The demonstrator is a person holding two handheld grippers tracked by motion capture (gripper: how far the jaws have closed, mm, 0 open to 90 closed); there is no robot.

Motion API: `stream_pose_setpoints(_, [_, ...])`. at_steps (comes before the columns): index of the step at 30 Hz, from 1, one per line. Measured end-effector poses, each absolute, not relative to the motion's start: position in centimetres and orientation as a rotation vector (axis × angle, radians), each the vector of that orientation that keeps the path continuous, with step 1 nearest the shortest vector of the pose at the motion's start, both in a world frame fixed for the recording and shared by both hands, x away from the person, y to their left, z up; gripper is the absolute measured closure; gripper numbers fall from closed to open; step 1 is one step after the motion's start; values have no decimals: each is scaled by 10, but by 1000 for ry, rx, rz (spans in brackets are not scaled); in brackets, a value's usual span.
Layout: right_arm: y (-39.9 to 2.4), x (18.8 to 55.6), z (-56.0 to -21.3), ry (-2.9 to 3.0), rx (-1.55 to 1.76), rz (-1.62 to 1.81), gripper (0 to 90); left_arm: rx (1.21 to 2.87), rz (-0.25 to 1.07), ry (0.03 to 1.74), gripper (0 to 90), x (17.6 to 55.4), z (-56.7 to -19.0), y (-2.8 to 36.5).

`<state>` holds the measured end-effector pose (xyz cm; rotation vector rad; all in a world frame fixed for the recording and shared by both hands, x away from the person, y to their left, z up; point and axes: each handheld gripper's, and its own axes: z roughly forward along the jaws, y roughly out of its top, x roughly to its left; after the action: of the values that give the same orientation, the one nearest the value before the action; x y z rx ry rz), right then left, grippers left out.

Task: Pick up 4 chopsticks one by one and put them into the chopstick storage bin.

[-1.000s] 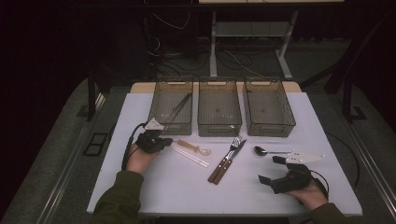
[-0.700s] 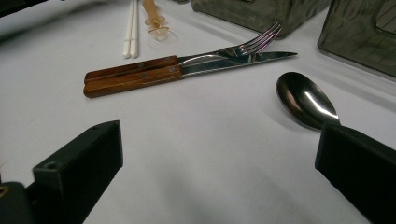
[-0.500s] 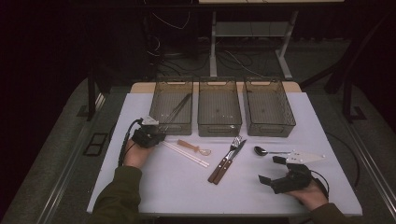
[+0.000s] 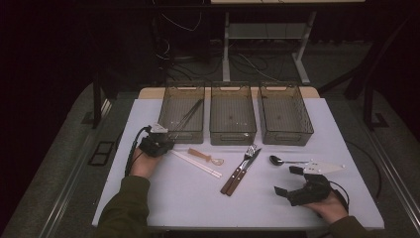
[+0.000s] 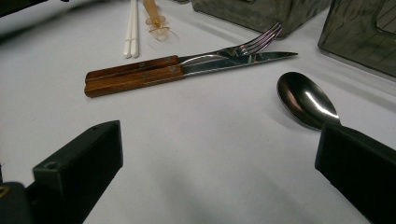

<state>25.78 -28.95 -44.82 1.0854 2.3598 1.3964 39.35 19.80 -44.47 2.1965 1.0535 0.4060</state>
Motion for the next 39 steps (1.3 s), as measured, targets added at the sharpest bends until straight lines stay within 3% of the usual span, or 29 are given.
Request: stream_pose_setpoints(39, [-290, 256, -447, 2357, 1074, 1393, 11, 2261, 422, 1084, 896, 373, -439, 222])
